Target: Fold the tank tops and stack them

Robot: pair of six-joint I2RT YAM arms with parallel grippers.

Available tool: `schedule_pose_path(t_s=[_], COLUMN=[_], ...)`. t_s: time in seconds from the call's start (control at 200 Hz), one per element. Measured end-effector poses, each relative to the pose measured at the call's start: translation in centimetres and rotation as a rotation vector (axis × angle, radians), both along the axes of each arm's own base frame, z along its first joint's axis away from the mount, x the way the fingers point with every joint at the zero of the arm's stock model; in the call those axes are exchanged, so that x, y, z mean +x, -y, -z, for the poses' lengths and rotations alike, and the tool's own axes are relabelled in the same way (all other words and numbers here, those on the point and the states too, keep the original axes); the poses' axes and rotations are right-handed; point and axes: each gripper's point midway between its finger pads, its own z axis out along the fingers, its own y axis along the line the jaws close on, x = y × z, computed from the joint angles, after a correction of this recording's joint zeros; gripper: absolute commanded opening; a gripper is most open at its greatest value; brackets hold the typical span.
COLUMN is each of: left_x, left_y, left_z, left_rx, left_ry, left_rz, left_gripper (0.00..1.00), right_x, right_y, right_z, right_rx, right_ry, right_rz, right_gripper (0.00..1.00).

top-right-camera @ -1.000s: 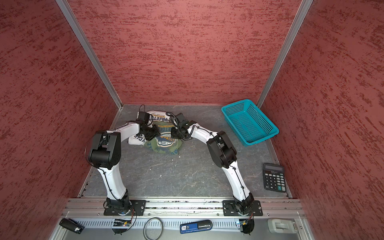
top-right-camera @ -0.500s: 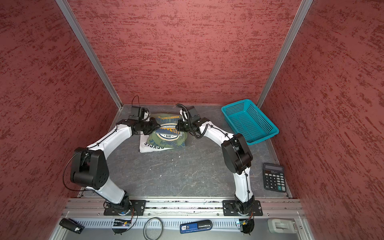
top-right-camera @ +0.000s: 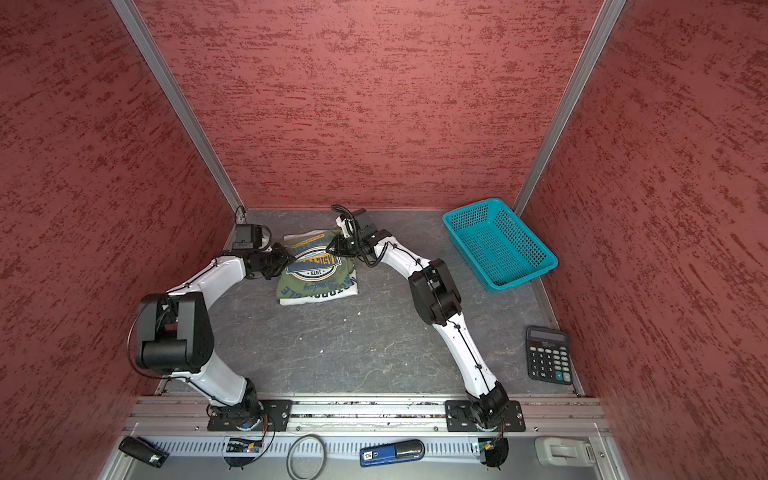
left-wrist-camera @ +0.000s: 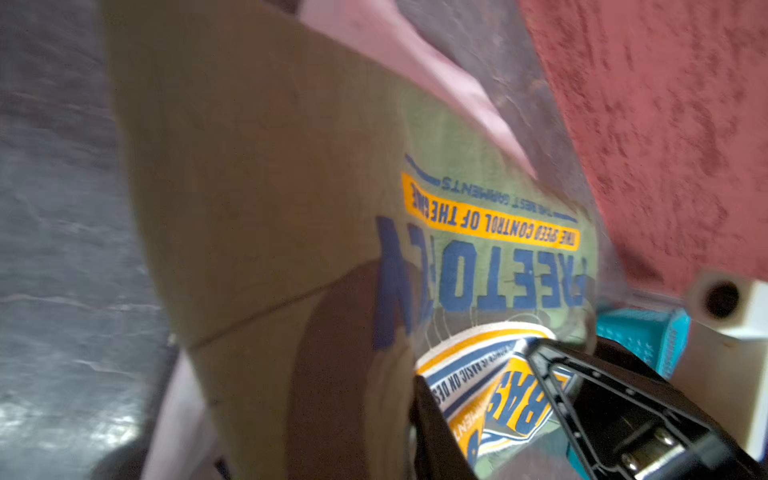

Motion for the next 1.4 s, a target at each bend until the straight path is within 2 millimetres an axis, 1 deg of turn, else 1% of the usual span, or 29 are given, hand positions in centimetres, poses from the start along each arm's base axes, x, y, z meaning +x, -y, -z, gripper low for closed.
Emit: schedule_pose_path(t_s=[0.055,0.11,0.145,0.195,0.261,0.326,0.356,0.416,0.491,0.561,0.636,0.681,0.746,0.797,0.832,0.927,0.997,1.037,1.112,1.202,1.282,1.403], left_x=[0.1,-0.1,-0.4,-0.7,-0.6,-0.7,-0.8,-1.3,-1.9,-2.6,-3.3,-3.5,-3.4,-2.9,-2.2,0.0,1.9,3.0,4.1,4.2,4.0,3.6], left_y=[-1.3,-2.4,-3.0,-3.7,-4.5,-4.9,-5.0,-5.0,-4.7,-3.4,-0.7,1.1,3.6,5.5,6.8,9.2,10.7,11.6,13.0,14.3,15.3,16.0], left_z=[1.7,2.9,3.3,3.4,2.7,1.6,0.9,-0.8,-2.8,-4.5,-5.3,-5.4,-5.4,-5.4,-5.4,-4.9,-4.2,-3.4,-1.6,0.8,2.9,4.8], left_rx=[0.011,0.026,0.036,0.053,0.088,0.117,0.132,0.148,0.187,0.224,0.261,0.286,0.316,0.337,0.349,0.392,0.429,0.449,0.479,0.509,0.548,0.627], left_ry=[-0.041,-0.073,-0.091,-0.110,-0.105,-0.085,-0.072,-0.042,-0.007,0.019,0.023,0.020,0.007,0.003,0.002,-0.005,-0.017,-0.026,-0.055,-0.109,-0.161,-0.210], left_rz=[-0.039,-0.059,-0.073,-0.088,-0.092,-0.091,-0.090,-0.086,-0.078,-0.046,0.020,0.068,0.133,0.175,0.204,0.241,0.258,0.267,0.288,0.322,0.355,0.400], left_gripper=[0.69,0.77,0.81,0.84,0.86,0.87,0.87,0.87,0.87,0.87,0.87,0.87,0.88,0.88,0.88,0.88,0.87,0.86,0.86,0.86,0.87,0.87], right_x=[1.4,2.5,2.8,2.9,2.4,0.8,0.0,-1.6,-3.2,-4.3,-5.6,-6.6,-8.2,-9.5,-10.3,-12.7,-14.5,-15.5,-17.2,-18.8,-19.9,-20.8], right_y=[0.8,2.1,3.0,4.0,5.5,7.4,8.2,9.4,10.2,10.6,11.4,12.1,13.1,14.0,14.7,16.5,17.9,18.7,19.9,21.0,21.7,22.3], right_z=[1.2,2.0,2.6,3.0,3.3,3.4,3.1,2.1,0.1,-2.0,-3.6,-4.1,-4.2,-4.1,-3.9,-3.2,-2.6,-2.3,-1.8,-1.2,-0.5,0.9], right_rx=[-0.039,-0.082,-0.112,-0.148,-0.188,-0.228,-0.240,-0.250,-0.233,-0.204,-0.179,-0.172,-0.173,-0.179,-0.183,-0.196,-0.207,-0.213,-0.216,-0.217,-0.221,-0.238], right_ry=[-0.009,-0.022,-0.036,-0.046,-0.054,-0.081,-0.088,-0.089,-0.062,-0.025,0.009,0.020,0.027,0.024,0.023,0.014,0.004,0.000,-0.008,-0.018,-0.031,-0.061], right_rz=[0.044,0.088,0.112,0.135,0.159,0.176,0.181,0.188,0.190,0.193,0.203,0.212,0.225,0.233,0.243,0.267,0.287,0.298,0.312,0.326,0.337,0.342], right_gripper=[0.71,0.75,0.76,0.77,0.77,0.78,0.78,0.78,0.78,0.79,0.79,0.80,0.80,0.80,0.80,0.81,0.81,0.81,0.81,0.81,0.81,0.81])
